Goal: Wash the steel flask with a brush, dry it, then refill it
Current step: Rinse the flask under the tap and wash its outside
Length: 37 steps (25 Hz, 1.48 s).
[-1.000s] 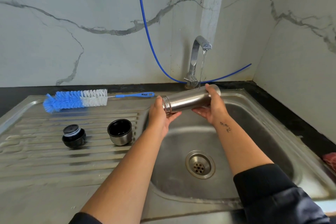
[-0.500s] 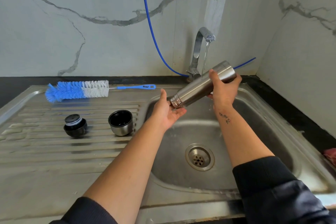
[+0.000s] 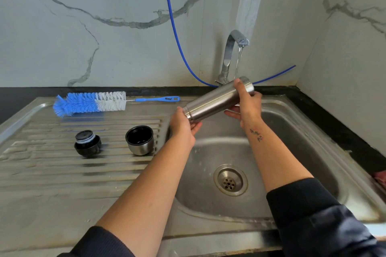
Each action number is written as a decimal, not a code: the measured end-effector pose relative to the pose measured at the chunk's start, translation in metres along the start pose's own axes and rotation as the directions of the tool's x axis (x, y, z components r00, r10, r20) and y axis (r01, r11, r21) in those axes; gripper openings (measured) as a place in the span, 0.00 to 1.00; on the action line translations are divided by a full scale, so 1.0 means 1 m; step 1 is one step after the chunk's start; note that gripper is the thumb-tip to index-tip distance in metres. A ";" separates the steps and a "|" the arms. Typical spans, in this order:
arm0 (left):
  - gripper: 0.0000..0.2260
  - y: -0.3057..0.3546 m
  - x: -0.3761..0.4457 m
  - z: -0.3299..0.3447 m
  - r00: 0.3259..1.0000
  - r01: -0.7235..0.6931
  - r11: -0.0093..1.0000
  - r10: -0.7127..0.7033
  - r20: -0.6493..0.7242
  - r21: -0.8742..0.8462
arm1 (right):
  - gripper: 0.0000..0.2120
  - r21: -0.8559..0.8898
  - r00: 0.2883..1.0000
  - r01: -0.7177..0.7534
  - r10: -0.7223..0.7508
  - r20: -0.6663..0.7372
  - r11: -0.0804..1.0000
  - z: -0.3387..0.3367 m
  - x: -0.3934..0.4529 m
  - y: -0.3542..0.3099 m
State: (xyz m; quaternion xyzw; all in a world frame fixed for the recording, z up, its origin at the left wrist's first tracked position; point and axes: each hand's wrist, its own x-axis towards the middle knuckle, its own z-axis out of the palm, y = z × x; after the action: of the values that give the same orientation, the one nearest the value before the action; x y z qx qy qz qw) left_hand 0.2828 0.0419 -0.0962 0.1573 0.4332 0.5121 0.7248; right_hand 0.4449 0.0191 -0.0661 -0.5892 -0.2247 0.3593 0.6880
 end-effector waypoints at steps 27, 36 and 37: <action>0.11 0.006 -0.043 -0.006 0.829 -0.435 0.873 0.484 -0.281 0.221 | 0.29 -0.539 0.864 0.448 -0.500 0.058 0.713 0.008 -0.008 -0.009; 0.11 0.008 -0.044 -0.006 0.815 -0.432 0.863 0.497 -0.297 0.261 | 0.31 -0.572 0.924 0.366 -0.360 0.129 0.734 0.007 -0.009 -0.014; 0.11 0.008 -0.045 -0.005 0.824 -0.419 0.872 0.483 -0.296 0.254 | 0.31 -0.600 0.918 0.360 -0.387 0.091 0.715 0.009 -0.010 -0.013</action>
State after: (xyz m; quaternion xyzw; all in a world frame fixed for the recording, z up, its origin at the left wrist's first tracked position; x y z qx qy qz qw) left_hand 0.2694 0.0040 -0.0730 0.2260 0.5491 0.6482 0.4767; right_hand 0.4350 0.0165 -0.0505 -0.7271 -0.4275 0.1100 0.5258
